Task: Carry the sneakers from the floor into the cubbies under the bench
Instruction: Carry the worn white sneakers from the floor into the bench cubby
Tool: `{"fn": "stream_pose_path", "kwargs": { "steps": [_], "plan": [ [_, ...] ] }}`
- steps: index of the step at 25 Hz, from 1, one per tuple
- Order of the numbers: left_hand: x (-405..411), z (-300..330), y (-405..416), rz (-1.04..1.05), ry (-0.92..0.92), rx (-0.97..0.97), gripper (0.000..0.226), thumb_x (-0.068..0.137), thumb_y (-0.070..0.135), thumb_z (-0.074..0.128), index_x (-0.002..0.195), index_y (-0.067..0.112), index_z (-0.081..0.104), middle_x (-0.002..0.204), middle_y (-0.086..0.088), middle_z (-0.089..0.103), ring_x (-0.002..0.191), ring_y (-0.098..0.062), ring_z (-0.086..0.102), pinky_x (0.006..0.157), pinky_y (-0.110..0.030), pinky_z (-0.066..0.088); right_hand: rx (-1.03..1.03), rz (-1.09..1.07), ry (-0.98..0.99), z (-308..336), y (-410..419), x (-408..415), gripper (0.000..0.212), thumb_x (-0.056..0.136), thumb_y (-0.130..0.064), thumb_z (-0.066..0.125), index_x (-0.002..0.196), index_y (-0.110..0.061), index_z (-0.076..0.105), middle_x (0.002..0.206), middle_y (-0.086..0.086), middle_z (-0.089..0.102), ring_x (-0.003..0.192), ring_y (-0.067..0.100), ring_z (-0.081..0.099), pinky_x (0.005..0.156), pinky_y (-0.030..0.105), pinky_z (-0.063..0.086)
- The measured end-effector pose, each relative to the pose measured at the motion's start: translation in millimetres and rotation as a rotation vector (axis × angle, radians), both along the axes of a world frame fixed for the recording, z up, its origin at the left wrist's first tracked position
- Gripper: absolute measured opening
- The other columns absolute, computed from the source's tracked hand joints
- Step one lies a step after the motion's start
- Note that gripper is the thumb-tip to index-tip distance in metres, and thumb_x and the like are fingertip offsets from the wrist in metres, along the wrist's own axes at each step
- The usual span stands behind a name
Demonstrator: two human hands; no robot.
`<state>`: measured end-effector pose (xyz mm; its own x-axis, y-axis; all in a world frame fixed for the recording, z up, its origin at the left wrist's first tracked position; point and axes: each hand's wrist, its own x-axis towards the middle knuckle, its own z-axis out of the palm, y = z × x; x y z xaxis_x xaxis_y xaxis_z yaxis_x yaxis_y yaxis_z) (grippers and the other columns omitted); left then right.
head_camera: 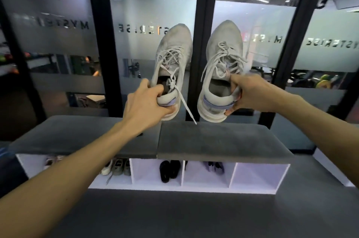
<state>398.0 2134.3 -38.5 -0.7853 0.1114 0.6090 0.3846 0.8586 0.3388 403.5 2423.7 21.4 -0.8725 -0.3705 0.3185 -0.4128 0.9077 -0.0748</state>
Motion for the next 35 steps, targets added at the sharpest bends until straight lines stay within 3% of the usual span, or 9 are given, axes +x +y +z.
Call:
{"fn": "stream_pose_path", "kwargs": {
  "steps": [8, 15, 21, 27, 32, 35],
  "plan": [
    [-37, -10, -72, 0.193, -0.012, -0.046, 0.051, 0.073, 0.06, 0.068, 0.064, 0.026, 0.031, 0.083, 0.003, 0.032, 0.064, -0.02, 0.045, 0.058, -0.031, 0.031, -0.027, 0.206, -0.029, -16, -79, -89, 0.056, 0.053, -0.043, 0.09, 0.073, -0.028, 0.04, 0.071, -0.012, 0.056, 0.066, 0.007, 0.052, 0.059, 0.025, 0.045],
    [-122, -75, -168, 0.155, -0.077, -0.073, 0.048, 0.075, 0.061, 0.064, 0.067, 0.026, 0.033, 0.084, 0.004, 0.035, 0.065, -0.021, 0.05, 0.056, -0.03, 0.036, -0.007, 0.172, -0.117, -75, -182, -179, 0.058, 0.055, -0.048, 0.087, 0.073, -0.033, 0.034, 0.076, -0.013, 0.055, 0.071, 0.008, 0.051, 0.064, 0.028, 0.045],
    [-179, -211, -209, 0.147, -0.153, -0.085, 0.045, 0.074, 0.064, 0.064, 0.07, 0.029, 0.036, 0.084, 0.005, 0.033, 0.061, -0.019, 0.052, 0.055, -0.031, 0.042, -0.082, 0.176, -0.22, -218, -226, -236, 0.06, 0.055, -0.044, 0.088, 0.071, -0.04, 0.03, 0.073, -0.018, 0.05, 0.066, 0.001, 0.047, 0.057, 0.018, 0.036],
    [-222, -399, -220, 0.153, -0.242, -0.09, 0.047, 0.071, 0.065, 0.066, 0.07, 0.025, 0.041, 0.084, 0.003, 0.032, 0.062, -0.023, 0.051, 0.056, -0.031, 0.04, -0.028, 0.15, -0.264, -419, -240, -279, 0.056, 0.063, -0.043, 0.083, 0.07, -0.036, 0.028, 0.076, -0.017, 0.047, 0.066, 0.007, 0.044, 0.056, 0.02, 0.036],
    [-253, -543, -223, 0.141, -0.327, -0.076, 0.043, 0.072, 0.066, 0.063, 0.074, 0.026, 0.049, 0.089, 0.005, 0.036, 0.07, -0.022, 0.053, 0.064, -0.036, 0.048, 0.007, 0.102, -0.325, -570, -244, -313, 0.046, 0.068, -0.039, 0.081, 0.081, -0.029, 0.038, 0.09, -0.007, 0.056, 0.079, 0.019, 0.052, 0.069, 0.032, 0.045],
    [-268, -621, -226, 0.107, -0.358, -0.045, 0.036, 0.073, 0.061, 0.066, 0.073, 0.031, 0.047, 0.091, 0.005, 0.036, 0.072, -0.022, 0.054, 0.065, -0.035, 0.048, -0.005, 0.085, -0.33, -656, -245, -327, 0.048, 0.068, -0.038, 0.082, 0.087, -0.024, 0.04, 0.091, -0.009, 0.054, 0.08, 0.018, 0.05, 0.067, 0.026, 0.038]
  ]
}}
